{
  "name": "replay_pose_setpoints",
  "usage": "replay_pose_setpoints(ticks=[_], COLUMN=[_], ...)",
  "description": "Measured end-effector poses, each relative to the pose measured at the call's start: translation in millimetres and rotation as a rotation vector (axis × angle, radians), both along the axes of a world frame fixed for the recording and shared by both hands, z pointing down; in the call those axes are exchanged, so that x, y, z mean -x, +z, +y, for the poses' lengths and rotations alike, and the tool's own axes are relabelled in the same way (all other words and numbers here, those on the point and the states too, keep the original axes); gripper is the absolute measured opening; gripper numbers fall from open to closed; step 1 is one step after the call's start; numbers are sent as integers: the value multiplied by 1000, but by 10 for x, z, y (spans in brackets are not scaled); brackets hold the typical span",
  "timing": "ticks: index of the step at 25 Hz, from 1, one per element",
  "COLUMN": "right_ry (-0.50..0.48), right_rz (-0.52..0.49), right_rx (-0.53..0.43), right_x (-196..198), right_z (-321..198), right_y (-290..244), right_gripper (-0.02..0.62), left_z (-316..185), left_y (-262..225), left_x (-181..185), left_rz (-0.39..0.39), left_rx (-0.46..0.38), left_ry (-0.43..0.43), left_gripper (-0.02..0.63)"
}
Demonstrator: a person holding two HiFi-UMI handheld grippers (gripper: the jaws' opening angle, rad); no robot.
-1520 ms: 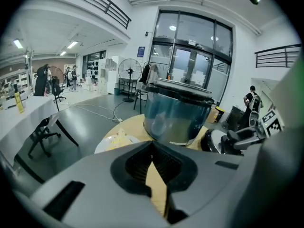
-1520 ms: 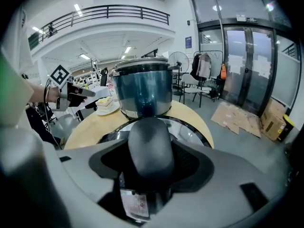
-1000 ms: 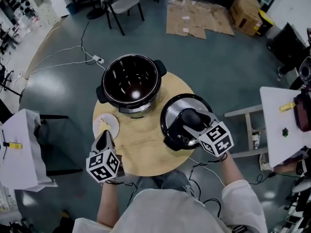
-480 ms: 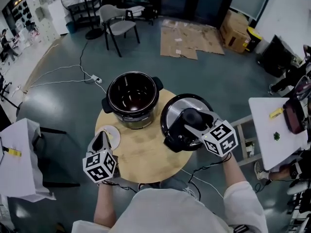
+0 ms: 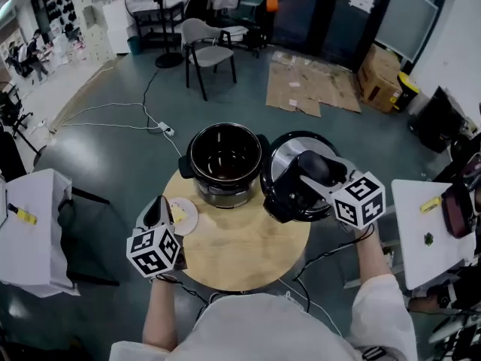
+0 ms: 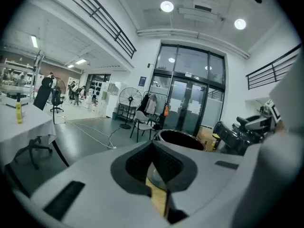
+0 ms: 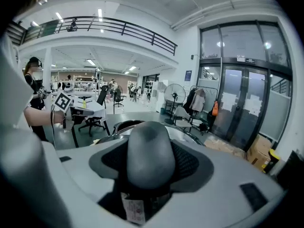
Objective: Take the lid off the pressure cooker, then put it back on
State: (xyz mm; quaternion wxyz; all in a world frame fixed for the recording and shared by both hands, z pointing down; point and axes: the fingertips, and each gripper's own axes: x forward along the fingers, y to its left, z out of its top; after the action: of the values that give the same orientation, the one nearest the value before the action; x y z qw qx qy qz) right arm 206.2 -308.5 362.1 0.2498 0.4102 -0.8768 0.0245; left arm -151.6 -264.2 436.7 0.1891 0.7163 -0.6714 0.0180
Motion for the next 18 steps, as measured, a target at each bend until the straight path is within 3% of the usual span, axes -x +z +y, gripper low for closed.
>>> replay_pose_setpoints(ticks=[8,18], right_ry=[-124,-344], right_rz=[7,16], right_rx=[-45,-38], right_x=[340,940], right_z=[-430,-829], right_y=[-256,-293], right_gripper=[279,279], left_z=[35,206], left_y=[-60,-13], left_x=[251,518], left_rz=[25,3], left_rx=[-30,-22], left_ry=[-105,-220], left_gripper=[-5,-6])
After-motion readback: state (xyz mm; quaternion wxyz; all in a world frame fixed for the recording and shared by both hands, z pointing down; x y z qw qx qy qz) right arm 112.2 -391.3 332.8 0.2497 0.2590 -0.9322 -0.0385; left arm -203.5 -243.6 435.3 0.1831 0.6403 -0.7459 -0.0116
